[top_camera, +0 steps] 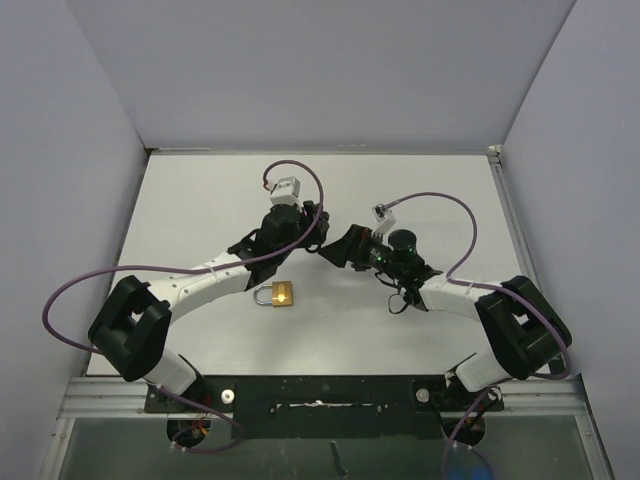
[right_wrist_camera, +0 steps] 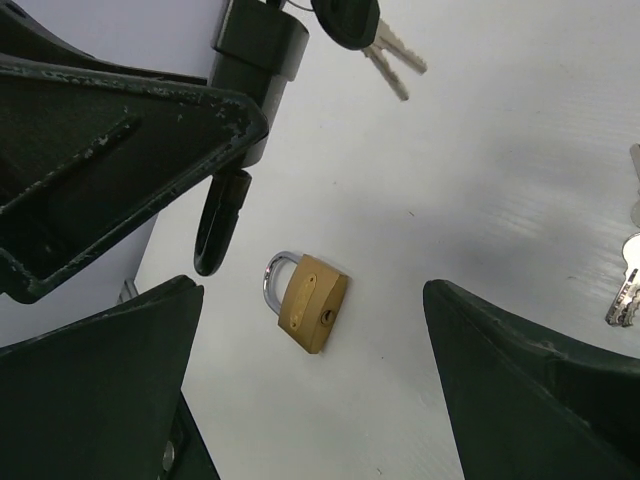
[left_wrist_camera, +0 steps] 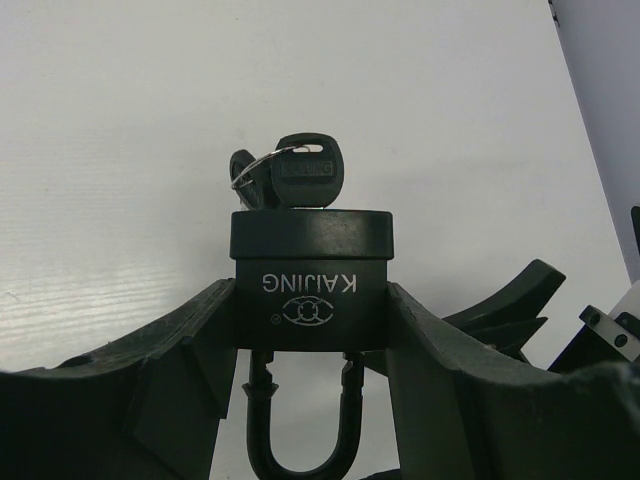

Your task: Unlock with the key

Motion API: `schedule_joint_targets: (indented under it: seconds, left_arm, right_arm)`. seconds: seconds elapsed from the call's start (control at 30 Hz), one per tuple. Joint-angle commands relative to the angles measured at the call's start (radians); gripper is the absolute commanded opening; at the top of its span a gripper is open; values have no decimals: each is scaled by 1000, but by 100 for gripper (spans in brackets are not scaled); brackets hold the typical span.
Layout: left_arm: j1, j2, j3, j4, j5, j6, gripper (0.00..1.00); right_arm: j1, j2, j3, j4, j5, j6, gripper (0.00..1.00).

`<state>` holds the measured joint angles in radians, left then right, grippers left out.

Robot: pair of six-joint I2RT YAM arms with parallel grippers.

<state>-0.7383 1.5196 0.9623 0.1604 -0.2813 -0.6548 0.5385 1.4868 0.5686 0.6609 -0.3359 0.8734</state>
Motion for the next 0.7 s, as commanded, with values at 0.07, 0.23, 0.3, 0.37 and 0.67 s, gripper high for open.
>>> schedule_joint_targets:
  seconds: [0.07, 0.23, 0.3, 0.37, 0.67]
  left_arm:
    - [-3, -4, 62, 138, -9, -35, 0]
    - [-5, -7, 60, 153, 33, -68, 0]
    - [-6, -8, 57, 158, 44, -75, 0]
    - [-7, -14, 52, 159, 49, -78, 0]
    - [-8, -78, 14, 166, 45, -93, 0]
  right_arm:
    - [10, -21, 38, 81, -12, 7, 98]
    - [10, 10, 43, 107, -7, 18, 98]
    - [8, 26, 43, 129, -7, 29, 98]
    - [6, 39, 43, 150, -12, 39, 98]
    - [-14, 73, 28, 185, -9, 66, 98]
